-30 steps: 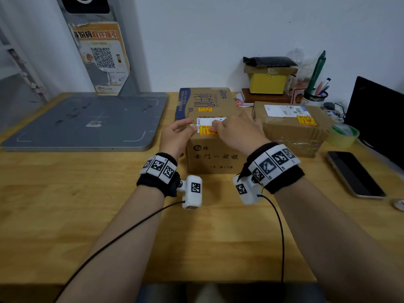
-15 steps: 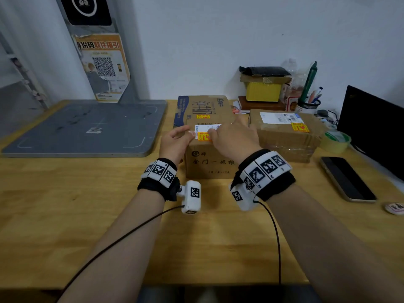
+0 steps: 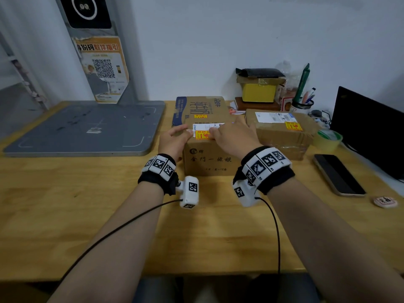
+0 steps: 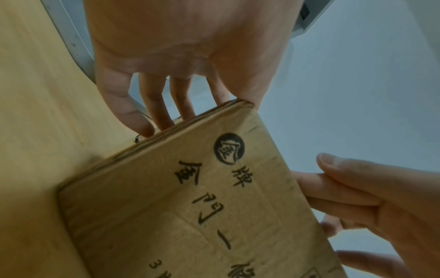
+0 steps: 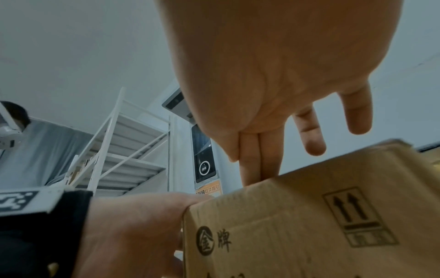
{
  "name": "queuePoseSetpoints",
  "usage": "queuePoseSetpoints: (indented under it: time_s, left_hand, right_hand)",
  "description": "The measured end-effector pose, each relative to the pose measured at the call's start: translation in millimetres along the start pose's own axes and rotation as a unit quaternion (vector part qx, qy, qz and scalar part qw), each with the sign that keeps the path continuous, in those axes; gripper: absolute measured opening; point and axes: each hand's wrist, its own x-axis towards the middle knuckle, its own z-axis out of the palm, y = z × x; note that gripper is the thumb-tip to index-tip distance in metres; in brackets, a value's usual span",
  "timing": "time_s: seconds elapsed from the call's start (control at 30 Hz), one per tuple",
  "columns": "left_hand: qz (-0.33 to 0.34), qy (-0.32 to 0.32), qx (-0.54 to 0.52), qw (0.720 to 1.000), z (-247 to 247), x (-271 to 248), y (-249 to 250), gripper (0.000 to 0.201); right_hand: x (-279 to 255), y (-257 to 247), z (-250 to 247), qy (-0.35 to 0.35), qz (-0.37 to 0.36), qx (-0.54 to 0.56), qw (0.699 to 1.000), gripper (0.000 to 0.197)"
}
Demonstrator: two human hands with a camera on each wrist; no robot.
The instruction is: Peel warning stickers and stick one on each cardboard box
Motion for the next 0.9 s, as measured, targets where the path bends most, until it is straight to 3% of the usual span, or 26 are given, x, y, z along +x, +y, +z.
queuePoseSetpoints:
  time_s: [0.2,0.33,0.53,0.77,0.9]
  left_hand:
    - [0.003,-0.007,0.012,1.000,-2.3,-3.2,3.2,0.032]
    - [0.000,-0.037,0.064,0.997,-6.1,-5.4,8.1,0.044]
    - [0.014,-0.076,0.103,0.992,-12.2,-7.8,0.4,0.066]
    - [0.025,-0.053,0.062,0.996,-6.4,-4.1,-2.2,0.064]
    - [0.028,-0.050,0.091,0.994,-1.5,-3.1,-0.7,0.061]
  right_hand:
    - [-19.0,24.4,-0.1,-0.001,-0.010,0.093,0.996,0.048]
    - [-27.7,45.0,8.1,0.034,0.010,0.189,0.981,0.029]
    - [-22.9,60.4,18.7,0.066,0.045,0.233,0.969,0.032]
    - [-9.2,54.3,26.1,0.089,0.075,0.257,0.959,0.027]
    - [-4.1,52.3,23.1,0.052,0.079,0.251,0.963,0.026]
